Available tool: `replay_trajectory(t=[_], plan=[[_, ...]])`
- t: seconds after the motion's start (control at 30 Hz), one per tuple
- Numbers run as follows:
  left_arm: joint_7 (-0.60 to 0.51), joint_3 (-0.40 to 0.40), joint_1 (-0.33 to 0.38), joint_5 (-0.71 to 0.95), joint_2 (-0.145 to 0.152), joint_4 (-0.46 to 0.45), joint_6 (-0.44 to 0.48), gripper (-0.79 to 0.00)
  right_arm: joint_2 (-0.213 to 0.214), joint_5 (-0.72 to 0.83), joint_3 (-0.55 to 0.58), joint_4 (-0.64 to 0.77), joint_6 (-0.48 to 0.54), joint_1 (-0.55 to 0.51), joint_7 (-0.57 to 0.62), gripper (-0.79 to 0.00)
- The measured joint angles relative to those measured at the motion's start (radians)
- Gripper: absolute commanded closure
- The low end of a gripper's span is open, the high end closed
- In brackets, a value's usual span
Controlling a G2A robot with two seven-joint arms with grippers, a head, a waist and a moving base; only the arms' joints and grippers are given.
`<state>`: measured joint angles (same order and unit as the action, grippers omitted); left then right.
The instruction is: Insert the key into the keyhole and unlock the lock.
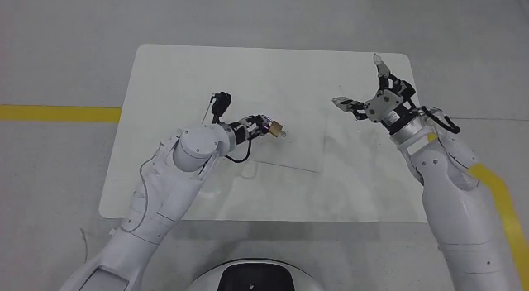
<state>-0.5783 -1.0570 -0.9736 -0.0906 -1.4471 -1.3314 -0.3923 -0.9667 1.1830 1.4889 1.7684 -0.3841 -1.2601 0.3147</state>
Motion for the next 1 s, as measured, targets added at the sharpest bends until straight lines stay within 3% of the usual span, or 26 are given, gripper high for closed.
replay_trajectory(t=[0.07, 0.13, 0.17, 0.37, 0.63, 0.73, 0.83, 1.0], plan=[[0.007, 0.021, 0.017, -0.012, -0.005, 0.031, -0.002, -0.246, -0.002, -0.012, -0.007, -0.006, 0.009, 0.007, -0.005, -0.785], [0.009, 0.044, 0.036, -0.017, -0.010, 0.057, -0.011, -0.739, -0.004, -0.024, -0.014, -0.012, 0.008, 0.011, -0.011, -0.785], [0.011, 0.051, 0.043, -0.019, -0.012, 0.063, -0.018, -0.785, -0.004, -0.026, -0.015, -0.013, 0.005, 0.012, -0.013, -0.785], [0.031, 0.045, 0.056, -0.039, -0.011, 0.047, -0.054, -0.785, -0.004, -0.026, -0.015, -0.013, 0.004, 0.012, -0.013, -0.785], [0.051, -0.028, 0.009, -0.057, 0.009, -0.090, -0.065, -0.785, -0.004, -0.026, -0.015, -0.013, 0.004, 0.012, -0.013, -0.785], [0.139, -0.073, -0.018, -0.066, 0.014, -0.158, -0.031, -0.785, -0.004, -0.026, -0.015, -0.013, 0.004, 0.012, -0.013, -0.785], [0.334, -0.091, -0.044, -0.125, 0.011, -0.196, 0.032, -0.785, -0.005, -0.058, -0.020, 0.001, 0.036, 0.007, -0.035, -0.785], [0.562, -0.081, -0.048, -0.111, -0.007, -0.156, 0.155, -0.785, -0.022, -0.343, -0.087, 0.024, 0.299, -0.018, -0.215, -0.785]])
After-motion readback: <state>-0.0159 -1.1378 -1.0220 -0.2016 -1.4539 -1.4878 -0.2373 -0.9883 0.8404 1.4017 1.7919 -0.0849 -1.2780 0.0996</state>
